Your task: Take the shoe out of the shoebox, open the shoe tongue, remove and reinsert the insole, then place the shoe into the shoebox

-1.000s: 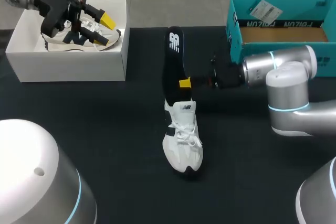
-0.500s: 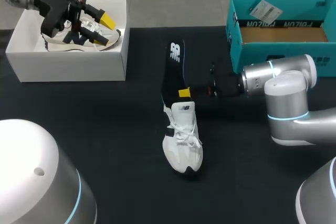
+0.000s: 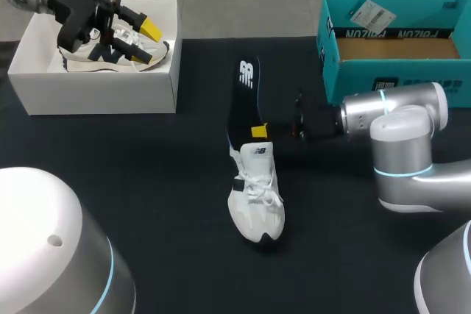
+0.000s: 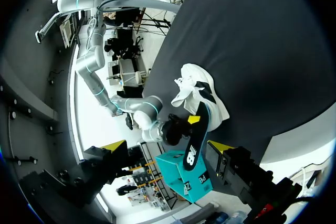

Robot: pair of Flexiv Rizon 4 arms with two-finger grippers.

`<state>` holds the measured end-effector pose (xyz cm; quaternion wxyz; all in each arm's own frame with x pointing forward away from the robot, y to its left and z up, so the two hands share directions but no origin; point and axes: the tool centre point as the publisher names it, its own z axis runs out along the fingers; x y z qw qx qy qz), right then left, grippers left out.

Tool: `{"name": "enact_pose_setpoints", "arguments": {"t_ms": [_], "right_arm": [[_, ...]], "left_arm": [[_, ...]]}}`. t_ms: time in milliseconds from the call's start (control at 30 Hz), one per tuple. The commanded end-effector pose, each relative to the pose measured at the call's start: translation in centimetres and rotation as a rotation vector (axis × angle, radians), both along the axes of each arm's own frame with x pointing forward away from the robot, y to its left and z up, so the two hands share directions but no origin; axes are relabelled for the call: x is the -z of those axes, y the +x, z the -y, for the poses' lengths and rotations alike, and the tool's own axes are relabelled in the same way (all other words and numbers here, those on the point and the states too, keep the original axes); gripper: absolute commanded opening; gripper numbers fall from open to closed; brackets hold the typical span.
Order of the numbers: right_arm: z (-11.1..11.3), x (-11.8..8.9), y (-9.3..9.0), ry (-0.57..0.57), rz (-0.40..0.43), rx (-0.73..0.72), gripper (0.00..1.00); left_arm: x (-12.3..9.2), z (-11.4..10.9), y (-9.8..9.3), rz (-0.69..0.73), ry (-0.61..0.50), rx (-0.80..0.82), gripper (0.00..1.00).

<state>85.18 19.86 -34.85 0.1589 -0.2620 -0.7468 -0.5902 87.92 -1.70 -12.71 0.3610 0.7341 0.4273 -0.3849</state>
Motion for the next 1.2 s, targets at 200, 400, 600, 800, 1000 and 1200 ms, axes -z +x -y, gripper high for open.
{"name": "enact_pose_setpoints", "arguments": {"t_ms": [200,400,600,800,1000,1200], "right_arm": [[0.3,-1.7,0.6,-0.016,0.059,-0.025,0.00],[0.5,-2.1,0.7,-0.031,0.084,-0.032,0.00],[1.1,-2.2,1.2,-0.038,0.122,-0.031,0.00],[0.6,-2.2,1.6,-0.073,0.131,-0.075,0.00],[0.5,-1.4,0.4,-0.090,0.089,-0.084,0.00],[0.4,0.3,-1.3,-0.080,0.031,-0.063,0.00]], "left_arm": [[0.0,0.0,0.0,0.002,0.002,0.000,1.00],[0.0,0.0,0.0,0.002,0.002,0.000,1.00],[0.0,0.0,0.0,0.002,0.002,0.000,1.00],[0.0,0.0,0.0,0.002,0.002,0.000,1.00],[0.0,0.0,0.0,0.002,0.002,0.000,1.00],[0.0,0.0,0.0,0.002,0.002,0.000,1.00]]}}
